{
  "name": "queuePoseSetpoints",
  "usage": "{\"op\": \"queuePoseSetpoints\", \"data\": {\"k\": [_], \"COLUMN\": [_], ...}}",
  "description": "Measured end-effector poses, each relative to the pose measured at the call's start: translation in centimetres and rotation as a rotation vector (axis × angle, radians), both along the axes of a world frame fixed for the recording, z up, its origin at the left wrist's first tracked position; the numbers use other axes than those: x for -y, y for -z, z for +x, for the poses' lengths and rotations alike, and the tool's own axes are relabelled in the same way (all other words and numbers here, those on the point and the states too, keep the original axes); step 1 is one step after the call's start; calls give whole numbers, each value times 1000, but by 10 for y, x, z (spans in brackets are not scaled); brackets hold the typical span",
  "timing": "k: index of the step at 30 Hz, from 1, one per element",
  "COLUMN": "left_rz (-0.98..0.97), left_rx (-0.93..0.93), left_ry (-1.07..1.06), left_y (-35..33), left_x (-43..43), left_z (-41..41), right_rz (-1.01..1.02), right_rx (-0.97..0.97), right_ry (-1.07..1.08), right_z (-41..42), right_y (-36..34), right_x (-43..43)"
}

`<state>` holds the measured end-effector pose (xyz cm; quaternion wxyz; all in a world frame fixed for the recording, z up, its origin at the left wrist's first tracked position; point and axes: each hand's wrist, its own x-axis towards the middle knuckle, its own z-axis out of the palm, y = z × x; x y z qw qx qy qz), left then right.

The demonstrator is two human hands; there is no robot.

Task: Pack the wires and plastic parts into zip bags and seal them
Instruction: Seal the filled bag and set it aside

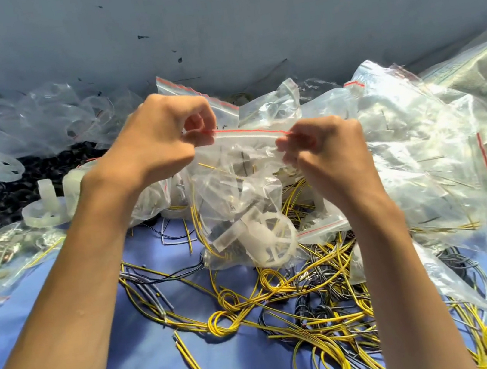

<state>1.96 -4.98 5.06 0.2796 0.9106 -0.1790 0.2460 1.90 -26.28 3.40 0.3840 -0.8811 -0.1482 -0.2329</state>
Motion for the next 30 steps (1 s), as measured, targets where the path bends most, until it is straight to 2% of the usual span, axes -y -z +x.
{"op": "queuePoseSetpoints", "data": {"k": [5,9,14,21,25,30], "left_rz": [-10,-92,-101,-84,-133,-173], "left_rx": [56,123,65,137,168,74], "left_ry": [5,17,-9,-22,4,41], "left_y": [0,-1,2,1,-2,-4], "left_x": [1,4,-4,0,2,-7], "left_z": [2,2,4,6,5,3], "right_rz": [97,196,203,140,152,233], "right_rx": [61,128,142,157,245,275], "right_ry": [24,50,28,-70,9,40], "right_z": [-6,-5,0,-1,-4,-5], "right_y": [-8,-6,-2,-7,-13,-12], "right_x": [-5,-9,-7,5,6,-3]}}
